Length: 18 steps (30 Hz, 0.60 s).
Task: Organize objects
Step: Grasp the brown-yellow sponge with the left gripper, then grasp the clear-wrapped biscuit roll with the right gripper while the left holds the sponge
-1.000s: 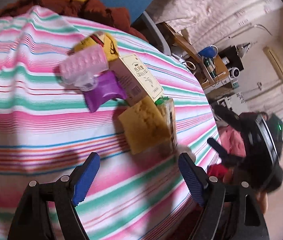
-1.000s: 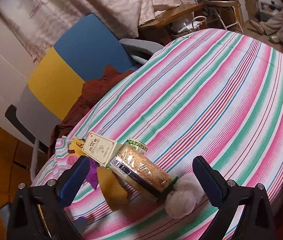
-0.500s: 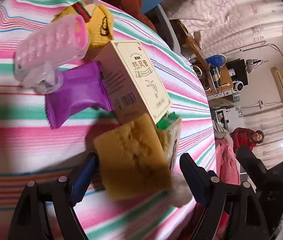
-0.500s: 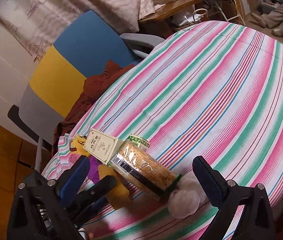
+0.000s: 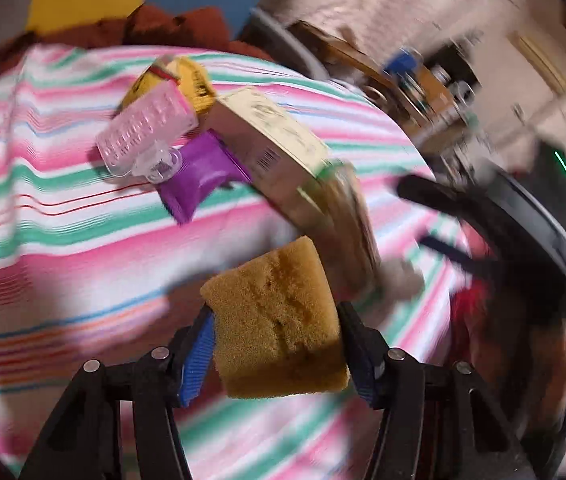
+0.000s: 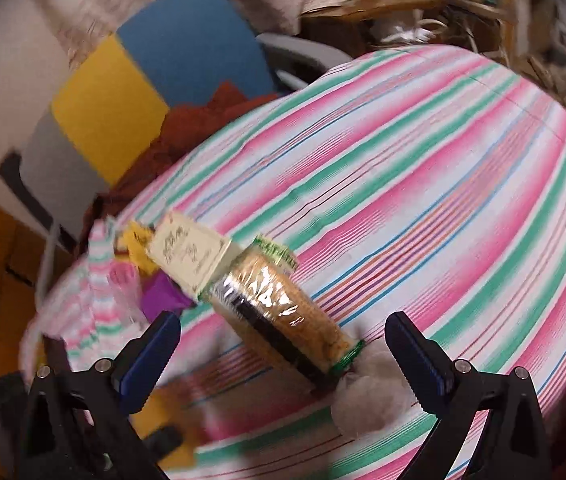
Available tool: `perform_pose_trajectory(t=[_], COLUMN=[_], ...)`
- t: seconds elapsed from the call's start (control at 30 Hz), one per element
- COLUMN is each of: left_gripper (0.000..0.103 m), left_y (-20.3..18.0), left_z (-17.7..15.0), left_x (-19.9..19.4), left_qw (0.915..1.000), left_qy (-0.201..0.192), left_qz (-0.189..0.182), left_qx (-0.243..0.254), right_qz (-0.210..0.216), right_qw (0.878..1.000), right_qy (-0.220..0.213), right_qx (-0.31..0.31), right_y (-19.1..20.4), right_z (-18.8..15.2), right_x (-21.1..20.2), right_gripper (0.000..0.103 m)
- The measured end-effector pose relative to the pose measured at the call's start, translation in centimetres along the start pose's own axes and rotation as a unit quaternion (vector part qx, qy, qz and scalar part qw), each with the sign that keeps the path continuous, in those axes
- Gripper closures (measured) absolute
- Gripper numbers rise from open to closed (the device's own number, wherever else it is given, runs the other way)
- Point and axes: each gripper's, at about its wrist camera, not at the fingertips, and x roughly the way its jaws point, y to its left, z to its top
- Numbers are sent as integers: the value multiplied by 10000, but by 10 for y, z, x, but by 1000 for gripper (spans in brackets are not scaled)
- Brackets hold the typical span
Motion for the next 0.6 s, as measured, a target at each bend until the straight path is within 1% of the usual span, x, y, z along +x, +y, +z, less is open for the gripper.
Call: perform_pose_trajectory(t=[0.03, 0.1, 0.2, 0.3, 0.33, 0.4, 0.47, 0.5, 0.53, 0.6], left_gripper=[43, 43, 43, 43, 43, 43, 42, 42, 42, 42], left_y=[-2, -9, -10, -4, -4, -4, -2, -3, -5, -6], left_z=[-6, -21, -31, -41, -42, -42, -40, -40, -42, -48], left_x=[-6, -22, -39, -44, -43, -38, -30, -25, -21, -14], left_qw=[9999, 9981, 9960, 9925, 9912, 9888, 9884, 9877, 9876, 9874], left_qy=[39, 184, 328, 634, 619, 599, 462, 457, 437, 398], left_qz=[22, 191, 257, 387, 528, 831, 1005, 1050, 1021, 1004], left_qx=[151, 564, 793, 967, 1045, 1089, 1040, 1063, 1107, 1154], right_qz=[-130, -354, -710, -1091, -1125, -1034, -951, -908, -856, -767], right_qw=[9995, 9975, 9918, 9850, 9844, 9868, 9884, 9889, 9890, 9877], right_qy=[89, 153, 277, 417, 424, 448, 523, 551, 562, 609], right_qx=[-258, -590, -1030, -1273, -1287, -1167, -1059, -1043, -1071, -1219], right_y=[9, 18, 27, 29, 27, 21, 17, 16, 16, 22], right_z=[-1, -2, -2, -3, -3, -1, 0, 0, 0, -3], right_x=[5, 11, 25, 38, 40, 41, 44, 45, 46, 47], right_gripper=[0, 0, 0, 0, 0, 0, 0, 2, 7, 42])
